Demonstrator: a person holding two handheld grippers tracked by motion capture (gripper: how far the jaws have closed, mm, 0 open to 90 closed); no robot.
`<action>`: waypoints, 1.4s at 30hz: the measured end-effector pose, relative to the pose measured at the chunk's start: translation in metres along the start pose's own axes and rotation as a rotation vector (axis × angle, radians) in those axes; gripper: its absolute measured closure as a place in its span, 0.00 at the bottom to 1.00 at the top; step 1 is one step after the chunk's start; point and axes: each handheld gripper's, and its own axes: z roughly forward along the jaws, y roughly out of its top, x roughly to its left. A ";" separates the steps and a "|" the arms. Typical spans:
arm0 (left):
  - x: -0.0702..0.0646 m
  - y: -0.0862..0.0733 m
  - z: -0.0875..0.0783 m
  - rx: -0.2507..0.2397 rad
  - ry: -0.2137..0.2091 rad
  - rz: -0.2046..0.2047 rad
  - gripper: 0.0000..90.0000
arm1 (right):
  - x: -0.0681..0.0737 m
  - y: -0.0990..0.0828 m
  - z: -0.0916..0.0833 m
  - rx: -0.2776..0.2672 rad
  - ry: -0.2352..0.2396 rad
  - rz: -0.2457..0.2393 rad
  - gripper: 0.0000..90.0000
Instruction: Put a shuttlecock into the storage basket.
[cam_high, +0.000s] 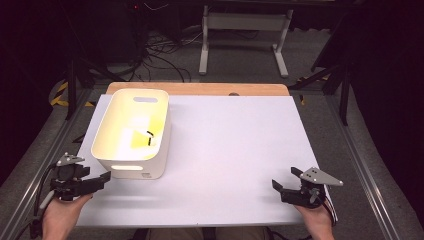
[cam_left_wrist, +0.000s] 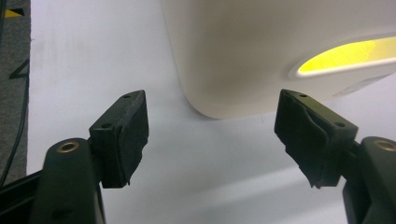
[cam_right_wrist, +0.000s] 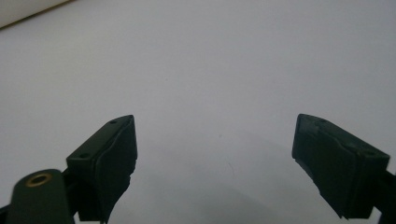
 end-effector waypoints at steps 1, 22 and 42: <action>-0.001 -0.001 0.000 -0.002 -0.005 -0.003 0.30 | 0.000 0.000 0.000 -0.001 -0.001 0.000 0.16; -0.015 -0.017 0.013 -0.060 -0.056 0.008 0.29 | 0.001 0.000 -0.001 -0.002 -0.001 0.000 0.16; -0.021 -0.032 0.021 -0.152 -0.105 -0.011 0.27 | 0.004 0.000 -0.002 -0.007 0.014 -0.001 0.16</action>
